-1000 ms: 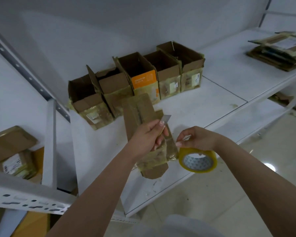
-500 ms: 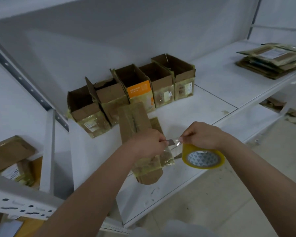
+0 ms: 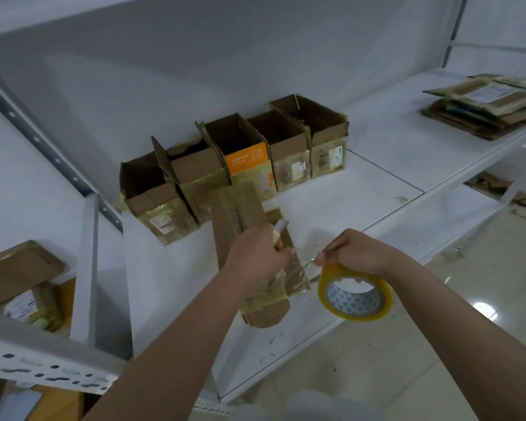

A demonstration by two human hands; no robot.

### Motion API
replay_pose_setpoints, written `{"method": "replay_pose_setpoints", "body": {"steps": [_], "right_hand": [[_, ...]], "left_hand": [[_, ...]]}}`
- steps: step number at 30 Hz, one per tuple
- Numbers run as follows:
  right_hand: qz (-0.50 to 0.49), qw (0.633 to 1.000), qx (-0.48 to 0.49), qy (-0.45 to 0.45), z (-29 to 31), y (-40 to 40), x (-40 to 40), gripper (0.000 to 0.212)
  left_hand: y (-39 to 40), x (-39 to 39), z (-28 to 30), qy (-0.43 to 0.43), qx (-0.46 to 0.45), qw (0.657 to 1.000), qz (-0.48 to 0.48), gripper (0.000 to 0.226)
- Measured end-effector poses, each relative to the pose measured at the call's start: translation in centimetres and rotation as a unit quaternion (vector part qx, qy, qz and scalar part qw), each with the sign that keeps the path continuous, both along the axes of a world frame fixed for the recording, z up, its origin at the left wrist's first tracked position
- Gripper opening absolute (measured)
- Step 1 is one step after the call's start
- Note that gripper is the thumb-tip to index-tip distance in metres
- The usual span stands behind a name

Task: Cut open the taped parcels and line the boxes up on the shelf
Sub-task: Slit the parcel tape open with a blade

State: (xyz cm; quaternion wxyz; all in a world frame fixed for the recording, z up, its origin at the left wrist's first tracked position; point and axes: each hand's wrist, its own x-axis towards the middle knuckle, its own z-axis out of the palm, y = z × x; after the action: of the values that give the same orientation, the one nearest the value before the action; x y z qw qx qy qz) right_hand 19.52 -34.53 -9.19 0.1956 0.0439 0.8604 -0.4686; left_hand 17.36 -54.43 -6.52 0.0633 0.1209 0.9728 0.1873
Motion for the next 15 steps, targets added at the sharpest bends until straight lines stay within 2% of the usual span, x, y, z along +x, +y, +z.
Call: {"method": "replay_pose_setpoints", "body": {"steps": [3, 6, 8, 10, 12, 14, 15], "right_hand": [[-0.017, 1.000, 0.010, -0.016, -1.1, 0.8, 0.1, 0.016], [-0.048, 0.996, 0.074, -0.011, -2.0, 2.4, 0.7, 0.020], [-0.080, 0.995, 0.052, 0.012, -2.0, 3.0, 0.6, 0.018], [-0.104, 0.993, 0.012, 0.055, -1.3, 2.8, 0.2, 0.019], [-0.101, 0.990, -0.006, 0.103, -0.3, 2.3, -0.1, 0.023], [-0.094, 0.985, -0.032, 0.138, 0.9, 1.9, 0.1, 0.023], [-0.091, 0.983, -0.050, 0.150, 1.4, 1.8, 0.2, 0.022]], "left_hand": [[0.4, 0.0, -0.3, 0.018, -0.020, 1.000, -0.012, 0.011], [0.3, -0.1, 0.0, 0.010, -0.021, 0.999, -0.022, 0.035], [0.8, 0.0, 0.3, 0.006, -0.060, 0.998, -0.027, 0.041], [1.4, 0.3, 0.4, 0.015, -0.116, 0.993, -0.026, 0.039], [1.5, 0.5, 0.3, 0.021, -0.132, 0.991, -0.030, 0.035], [0.9, 0.1, -0.1, 0.010, -0.051, 0.998, -0.019, 0.024], [0.5, -0.1, -0.2, 0.000, 0.037, 0.999, 0.012, 0.020]]}}
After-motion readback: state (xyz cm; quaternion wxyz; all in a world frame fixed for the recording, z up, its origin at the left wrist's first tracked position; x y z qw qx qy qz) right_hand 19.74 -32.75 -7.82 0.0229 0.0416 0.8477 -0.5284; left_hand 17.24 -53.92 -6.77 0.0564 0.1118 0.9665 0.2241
